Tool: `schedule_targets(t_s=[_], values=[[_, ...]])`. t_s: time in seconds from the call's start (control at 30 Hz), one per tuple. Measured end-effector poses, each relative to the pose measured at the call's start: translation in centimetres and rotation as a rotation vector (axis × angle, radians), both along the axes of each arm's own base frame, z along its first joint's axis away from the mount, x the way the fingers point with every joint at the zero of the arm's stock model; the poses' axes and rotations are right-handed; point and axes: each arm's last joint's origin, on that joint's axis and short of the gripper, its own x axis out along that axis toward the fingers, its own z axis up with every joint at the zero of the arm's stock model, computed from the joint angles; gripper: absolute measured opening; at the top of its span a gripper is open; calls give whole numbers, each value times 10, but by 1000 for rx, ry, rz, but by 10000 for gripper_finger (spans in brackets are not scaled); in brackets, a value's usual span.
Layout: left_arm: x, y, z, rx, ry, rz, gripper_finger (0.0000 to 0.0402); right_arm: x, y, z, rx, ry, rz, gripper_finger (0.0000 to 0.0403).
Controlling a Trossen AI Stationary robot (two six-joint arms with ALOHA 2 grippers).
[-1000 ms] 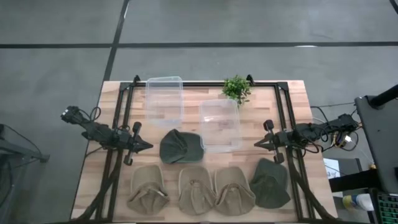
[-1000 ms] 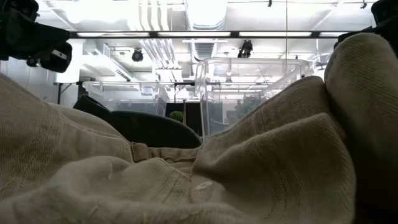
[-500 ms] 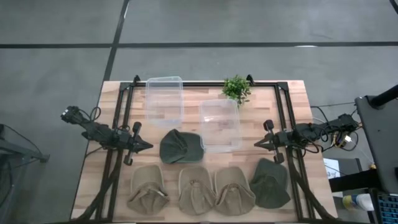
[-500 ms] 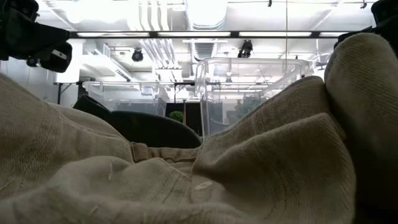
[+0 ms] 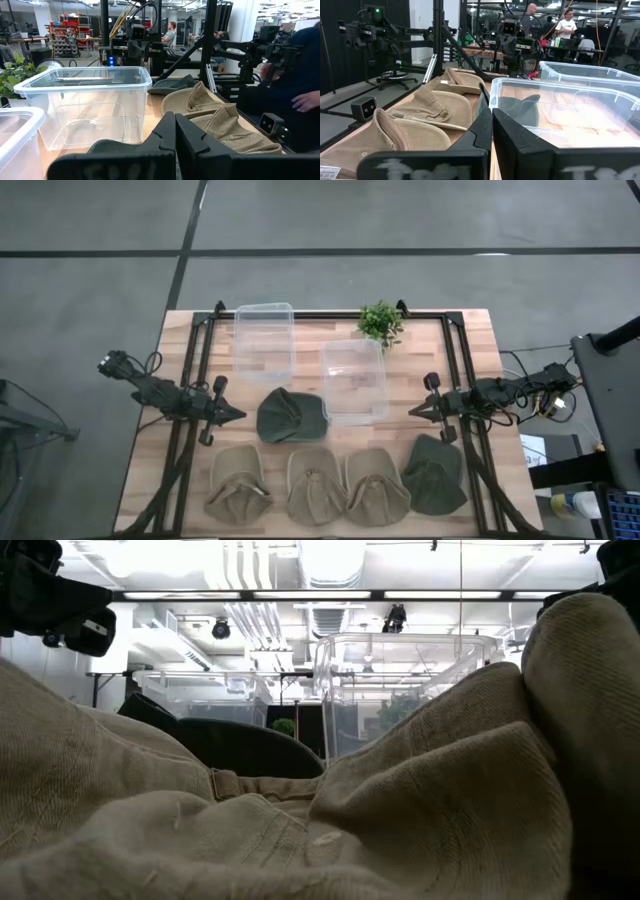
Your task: Pick & Place hat
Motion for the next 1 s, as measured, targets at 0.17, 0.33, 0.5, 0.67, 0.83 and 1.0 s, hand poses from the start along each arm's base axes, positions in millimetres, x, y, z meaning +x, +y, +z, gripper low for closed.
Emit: schedule_targets(t_s=[0.17,0.33,0.5,0.67,0.83,1.0], values=[[0,0,0,0,0,0,0,0,0,0,0,0,0,8],[0,0,0,0,0,0,0,0,0,0,55,7,1,8],[0,0,0,0,0,0,0,0,0,3,173,-1,5,8],[0,0,0,0,0,0,0,0,0,7,301,-13,0,8],[0,0,0,0,0,0,0,-1,-2,12,345,-67,-26,8],[0,0,0,0,0,0,0,-1,1,12,447,-15,71,9]])
